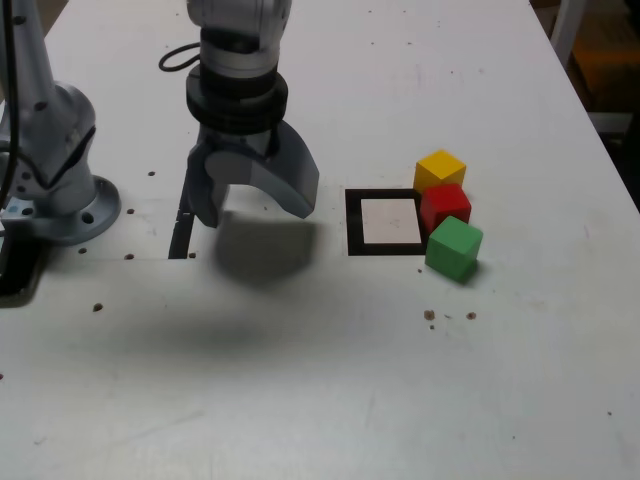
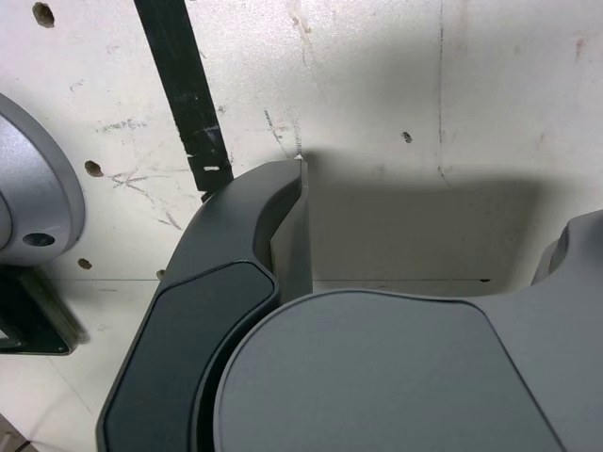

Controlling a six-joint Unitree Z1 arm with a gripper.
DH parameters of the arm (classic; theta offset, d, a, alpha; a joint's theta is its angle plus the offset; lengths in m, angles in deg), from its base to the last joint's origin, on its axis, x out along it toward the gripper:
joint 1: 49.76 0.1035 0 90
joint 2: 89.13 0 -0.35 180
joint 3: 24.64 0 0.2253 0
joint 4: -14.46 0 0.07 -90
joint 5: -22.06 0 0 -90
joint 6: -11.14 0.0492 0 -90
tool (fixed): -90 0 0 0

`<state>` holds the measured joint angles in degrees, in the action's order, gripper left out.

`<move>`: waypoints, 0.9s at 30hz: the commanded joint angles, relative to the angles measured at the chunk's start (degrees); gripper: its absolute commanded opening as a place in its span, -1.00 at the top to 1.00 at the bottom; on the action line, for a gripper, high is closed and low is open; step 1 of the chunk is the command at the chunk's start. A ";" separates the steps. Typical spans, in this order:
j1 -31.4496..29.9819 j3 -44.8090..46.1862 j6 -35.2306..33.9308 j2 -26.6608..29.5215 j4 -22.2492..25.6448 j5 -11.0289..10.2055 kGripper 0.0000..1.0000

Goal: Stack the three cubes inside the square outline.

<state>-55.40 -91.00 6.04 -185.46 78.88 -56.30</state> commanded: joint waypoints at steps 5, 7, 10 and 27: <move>0.22 0.92 0.39 -0.11 -0.31 0.33 -0.87; 0.28 1.06 0.52 -0.09 -0.37 0.46 -0.87; 0.28 0.22 0.61 -0.09 -0.47 0.17 -0.86; 0.46 -24.33 0.65 -7.17 9.68 -3.06 -0.82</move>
<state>-55.02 -114.03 6.60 -191.53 88.47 -59.27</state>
